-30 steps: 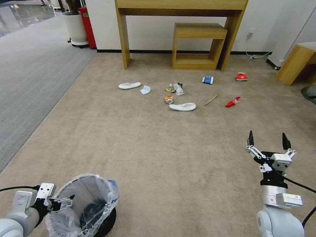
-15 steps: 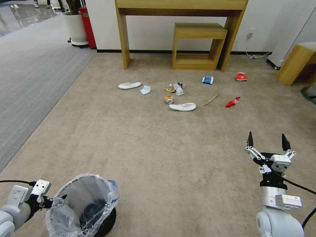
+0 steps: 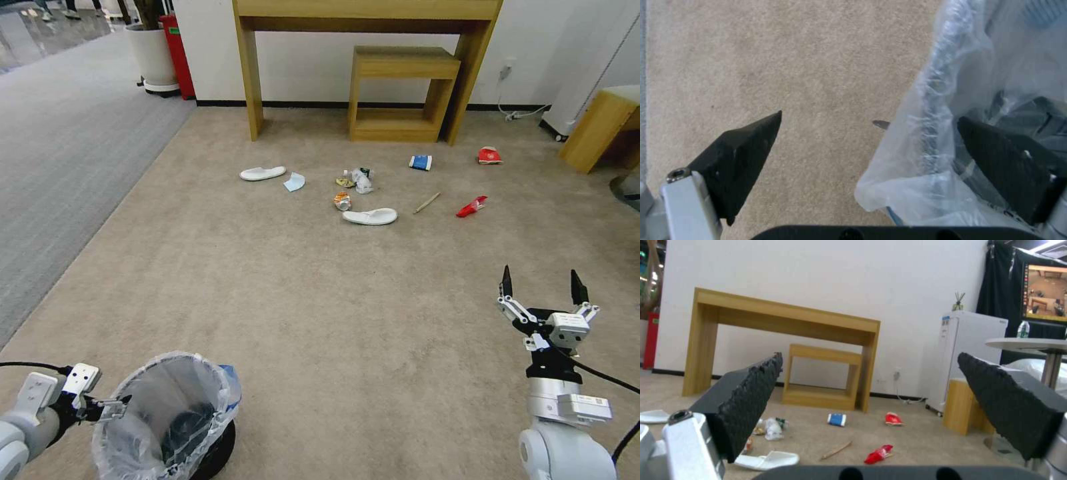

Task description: Pick up the trash bin and place the garbage on the floor into it.

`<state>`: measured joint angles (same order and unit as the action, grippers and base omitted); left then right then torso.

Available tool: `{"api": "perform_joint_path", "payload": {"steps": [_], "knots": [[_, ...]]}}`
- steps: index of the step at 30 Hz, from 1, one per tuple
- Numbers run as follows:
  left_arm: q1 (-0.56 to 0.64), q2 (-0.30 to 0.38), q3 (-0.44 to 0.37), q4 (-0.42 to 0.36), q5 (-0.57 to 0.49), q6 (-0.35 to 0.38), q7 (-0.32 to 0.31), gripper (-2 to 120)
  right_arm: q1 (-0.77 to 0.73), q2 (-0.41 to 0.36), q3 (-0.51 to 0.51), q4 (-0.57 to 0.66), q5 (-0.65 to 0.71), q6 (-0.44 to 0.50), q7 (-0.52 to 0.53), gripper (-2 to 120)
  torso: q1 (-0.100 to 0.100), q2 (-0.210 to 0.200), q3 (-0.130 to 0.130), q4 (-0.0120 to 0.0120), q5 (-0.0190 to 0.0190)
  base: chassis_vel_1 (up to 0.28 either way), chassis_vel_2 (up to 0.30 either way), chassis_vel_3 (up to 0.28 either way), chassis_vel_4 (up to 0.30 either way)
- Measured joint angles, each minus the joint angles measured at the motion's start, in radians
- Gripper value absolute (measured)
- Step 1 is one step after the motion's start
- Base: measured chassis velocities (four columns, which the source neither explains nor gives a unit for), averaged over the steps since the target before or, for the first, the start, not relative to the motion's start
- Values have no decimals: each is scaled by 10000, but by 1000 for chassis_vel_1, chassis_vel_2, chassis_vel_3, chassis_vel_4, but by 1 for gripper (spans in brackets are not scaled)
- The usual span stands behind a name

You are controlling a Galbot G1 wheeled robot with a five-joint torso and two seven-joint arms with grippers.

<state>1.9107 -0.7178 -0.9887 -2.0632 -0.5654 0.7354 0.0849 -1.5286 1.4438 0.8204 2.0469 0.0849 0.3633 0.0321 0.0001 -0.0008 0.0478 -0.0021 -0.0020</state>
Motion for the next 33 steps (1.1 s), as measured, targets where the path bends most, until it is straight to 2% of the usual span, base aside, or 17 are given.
{"api": "perform_joint_path", "payload": {"steps": [14,18,26,29,30,32,33], "knots": [[-381,-183,367,280,162,0,183,100,3,-3,-60,-29,-67,-16,4,100,0,0,0,0,0,0,0,0,0],[-471,-245,466,351,178,1,194,97,25,30,-102,-63,-107,-18,6,100,1,0,0,0,0,0,0,0,0],[-538,-280,541,398,163,1,196,78,41,39,-111,-115,-131,-21,7,100,1,0,0,0,0,0,0,0,0],[-589,-323,592,425,152,1,190,63,36,43,-111,-140,-136,-21,8,100,1,0,0,0,0,0,0,0,0],[-589,-323,592,425,152,1,190,63,36,43,-111,-140,-136,-21,8,100,1,0,0,0,0,0,0,0,0],[-622,-370,649,453,122,0,125,51,38,-5,-126,-155,-165,-21,8,100,0,0,0,0,0,0,0,0,0],[-626,-383,665,458,113,1,99,50,46,-37,-127,-156,-180,-22,8,100,0,0,0,0,0,0,0,0,0]]}}
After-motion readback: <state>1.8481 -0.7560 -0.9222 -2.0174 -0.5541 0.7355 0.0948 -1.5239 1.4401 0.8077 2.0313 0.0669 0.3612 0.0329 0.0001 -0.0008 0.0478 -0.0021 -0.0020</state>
